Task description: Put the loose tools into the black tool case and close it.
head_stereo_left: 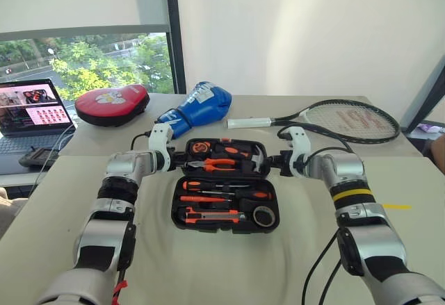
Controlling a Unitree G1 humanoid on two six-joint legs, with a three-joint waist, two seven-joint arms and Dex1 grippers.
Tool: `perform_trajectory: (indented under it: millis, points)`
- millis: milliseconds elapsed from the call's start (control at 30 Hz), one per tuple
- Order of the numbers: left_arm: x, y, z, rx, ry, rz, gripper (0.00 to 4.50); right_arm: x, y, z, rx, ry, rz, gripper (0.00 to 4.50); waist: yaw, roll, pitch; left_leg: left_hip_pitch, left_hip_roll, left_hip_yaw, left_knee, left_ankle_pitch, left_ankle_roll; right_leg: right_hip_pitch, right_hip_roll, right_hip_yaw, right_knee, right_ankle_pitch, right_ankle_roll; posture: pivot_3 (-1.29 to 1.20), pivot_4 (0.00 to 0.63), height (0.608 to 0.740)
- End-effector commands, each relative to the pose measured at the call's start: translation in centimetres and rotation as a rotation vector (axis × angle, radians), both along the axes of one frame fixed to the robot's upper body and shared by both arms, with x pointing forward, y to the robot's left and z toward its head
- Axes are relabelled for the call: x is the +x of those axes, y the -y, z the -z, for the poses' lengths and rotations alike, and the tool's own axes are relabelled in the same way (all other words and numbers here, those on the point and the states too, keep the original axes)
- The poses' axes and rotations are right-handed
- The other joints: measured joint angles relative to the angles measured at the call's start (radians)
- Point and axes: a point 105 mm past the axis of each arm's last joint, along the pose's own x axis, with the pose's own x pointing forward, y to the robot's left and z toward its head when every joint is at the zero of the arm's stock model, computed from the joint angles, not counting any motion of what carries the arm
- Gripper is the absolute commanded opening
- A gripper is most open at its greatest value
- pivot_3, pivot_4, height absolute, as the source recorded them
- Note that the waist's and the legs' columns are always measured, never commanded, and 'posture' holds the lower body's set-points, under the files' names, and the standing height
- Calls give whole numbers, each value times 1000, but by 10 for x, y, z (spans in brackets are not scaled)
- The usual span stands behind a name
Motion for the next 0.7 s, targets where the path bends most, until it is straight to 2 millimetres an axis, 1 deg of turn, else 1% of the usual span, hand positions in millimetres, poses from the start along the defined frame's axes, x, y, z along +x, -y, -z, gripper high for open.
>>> perform_trajectory:
  millis: [33, 100, 167, 200, 233, 267, 333, 367, 400, 533, 633, 700]
  points:
    - [-8, 18, -20, -82, 93, 120, 0, -10, -17, -24, 35, 121, -132, 23, 1, 0, 0, -1, 0, 0, 0, 0, -1, -1, 0, 0, 0, 0, 0, 0, 150, 740]
    - [-15, 24, -26, -85, 143, 176, 0, -16, -19, -29, 64, 157, -150, 23, 0, 0, 0, -2, 0, 0, 0, 1, -1, -3, 0, 0, 1, 0, 0, 0, 150, 740]
    - [-24, 31, -34, -66, 246, 249, 0, -22, -18, -32, 11, 227, -183, 23, 0, 0, 0, -7, 0, 0, 0, 1, -1, -8, 0, 1, 0, 0, 0, 0, 150, 740]
    - [-26, 33, -39, -95, 266, 254, 0, -25, -19, -34, -5, 267, -199, 23, 0, 0, 0, -9, 0, 0, 0, 1, -1, -12, 0, 1, 2, 0, 0, 0, 150, 740]
    - [-32, 37, -49, -71, 379, 287, 0, -31, -19, -40, -46, 353, -221, 23, 2, 0, 0, -13, 0, 1, 0, 1, -2, -16, 0, 1, 2, 0, 0, 0, 150, 740]
    - [-38, 39, -56, -65, 445, 306, 0, -36, -20, -44, -76, 406, -242, 23, 4, 0, 0, -16, -1, 0, 1, 1, -2, -19, 0, 1, 2, 0, 0, 0, 150, 740]
    - [-50, 40, -64, -53, 543, 329, 0, -50, -23, -48, -149, 502, -289, 23, 6, 0, 0, -17, -1, 0, 0, 1, -2, -20, 0, 0, 2, 0, 0, 0, 150, 740]
    - [-63, 41, -65, 10, 630, 382, 0, -61, -26, -50, -189, 563, -324, 23, 7, 0, 0, -17, -1, 1, 0, 1, -2, -20, 0, -1, 1, 0, 0, 0, 150, 740]
    - [-74, 42, -64, 61, 694, 429, 0, -69, -29, -52, -216, 608, -350, 23, 7, 0, 0, -18, -1, 1, 0, 1, -2, -20, 0, -1, 0, 0, 0, 0, 150, 740]
    - [-104, 39, -45, 320, 923, 530, 0, -92, -29, -49, -280, 711, -332, 23, 8, 0, 0, -18, -1, 2, 0, 1, -2, -19, 0, -1, -6, 0, 0, 0, 150, 740]
    - [-118, 34, -29, 429, 1001, 587, 0, -107, -26, -43, -378, 782, -335, 23, 16, 0, 0, -14, 0, 3, 1, 1, -2, -16, 0, -1, -9, 0, -1, 0, 150, 740]
    - [-126, 22, -15, 504, 1016, 617, 0, -125, -20, -33, -500, 823, -382, 23, 25, 0, 0, -14, 0, 4, 1, 0, -1, -15, 0, 0, -9, 1, -2, 0, 150, 740]
